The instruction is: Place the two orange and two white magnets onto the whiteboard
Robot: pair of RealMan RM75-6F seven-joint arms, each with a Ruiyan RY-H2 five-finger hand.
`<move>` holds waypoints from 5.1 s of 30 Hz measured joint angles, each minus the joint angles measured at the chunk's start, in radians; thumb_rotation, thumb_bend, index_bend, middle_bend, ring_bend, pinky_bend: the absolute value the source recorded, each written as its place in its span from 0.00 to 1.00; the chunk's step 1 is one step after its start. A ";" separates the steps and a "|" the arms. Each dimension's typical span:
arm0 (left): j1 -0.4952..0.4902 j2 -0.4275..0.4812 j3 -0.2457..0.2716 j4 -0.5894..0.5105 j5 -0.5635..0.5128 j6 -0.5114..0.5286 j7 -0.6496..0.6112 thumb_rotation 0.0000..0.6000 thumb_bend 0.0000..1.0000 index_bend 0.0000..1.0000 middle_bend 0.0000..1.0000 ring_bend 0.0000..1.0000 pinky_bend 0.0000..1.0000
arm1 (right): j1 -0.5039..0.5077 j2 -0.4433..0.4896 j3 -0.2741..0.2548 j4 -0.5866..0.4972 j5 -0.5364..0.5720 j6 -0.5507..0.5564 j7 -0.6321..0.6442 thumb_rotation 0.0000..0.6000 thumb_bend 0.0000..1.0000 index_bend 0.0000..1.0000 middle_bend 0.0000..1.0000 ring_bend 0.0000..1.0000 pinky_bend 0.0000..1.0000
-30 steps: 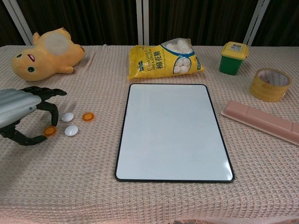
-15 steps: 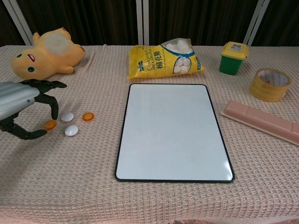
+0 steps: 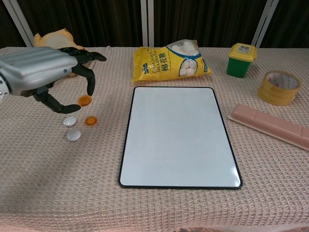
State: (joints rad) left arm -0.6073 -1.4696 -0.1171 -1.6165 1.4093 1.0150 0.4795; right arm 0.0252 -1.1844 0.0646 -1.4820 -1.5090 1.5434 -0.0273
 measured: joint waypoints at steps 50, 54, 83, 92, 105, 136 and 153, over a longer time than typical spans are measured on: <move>-0.355 -0.247 -0.087 0.290 -0.232 -0.211 -0.092 0.99 0.22 0.22 0.00 0.00 0.04 | 0.004 0.009 0.014 0.014 0.014 -0.008 0.022 1.00 0.30 0.00 0.00 0.00 0.00; -0.275 -0.146 -0.031 0.160 -0.257 -0.150 -0.060 0.99 0.22 0.26 0.00 0.00 0.05 | 0.014 0.000 0.011 0.016 0.007 -0.019 0.016 1.00 0.30 0.00 0.00 0.00 0.00; -0.157 -0.089 0.072 0.129 -0.314 -0.103 -0.018 1.00 0.24 0.38 0.00 0.00 0.04 | 0.030 -0.009 0.009 0.011 0.025 -0.054 -0.010 1.00 0.30 0.00 0.00 0.00 0.00; -0.162 -0.092 0.070 0.131 -0.323 -0.110 0.004 1.00 0.26 0.42 0.00 0.00 0.04 | 0.030 -0.013 0.009 0.015 0.031 -0.057 -0.008 1.00 0.30 0.00 0.00 0.00 0.00; -0.159 -0.090 0.072 0.128 -0.331 -0.112 0.013 1.00 0.26 0.39 0.00 0.00 0.04 | 0.035 -0.018 0.008 0.019 0.035 -0.066 -0.010 1.00 0.30 0.00 0.00 0.00 0.00; -0.162 -0.106 0.064 0.142 -0.327 -0.107 0.019 1.00 0.31 0.49 0.00 0.00 0.04 | 0.039 -0.026 0.007 0.040 0.032 -0.069 0.008 1.00 0.31 0.00 0.00 0.00 0.00; -0.265 -0.112 -0.027 0.106 -0.292 -0.154 0.025 1.00 0.31 0.51 0.02 0.00 0.05 | 0.033 -0.025 0.009 0.043 0.042 -0.063 0.020 1.00 0.31 0.00 0.00 0.00 0.00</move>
State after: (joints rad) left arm -0.8725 -1.5818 -0.1438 -1.5105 1.1169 0.8607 0.5048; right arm 0.0580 -1.2094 0.0739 -1.4385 -1.4668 1.4802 -0.0069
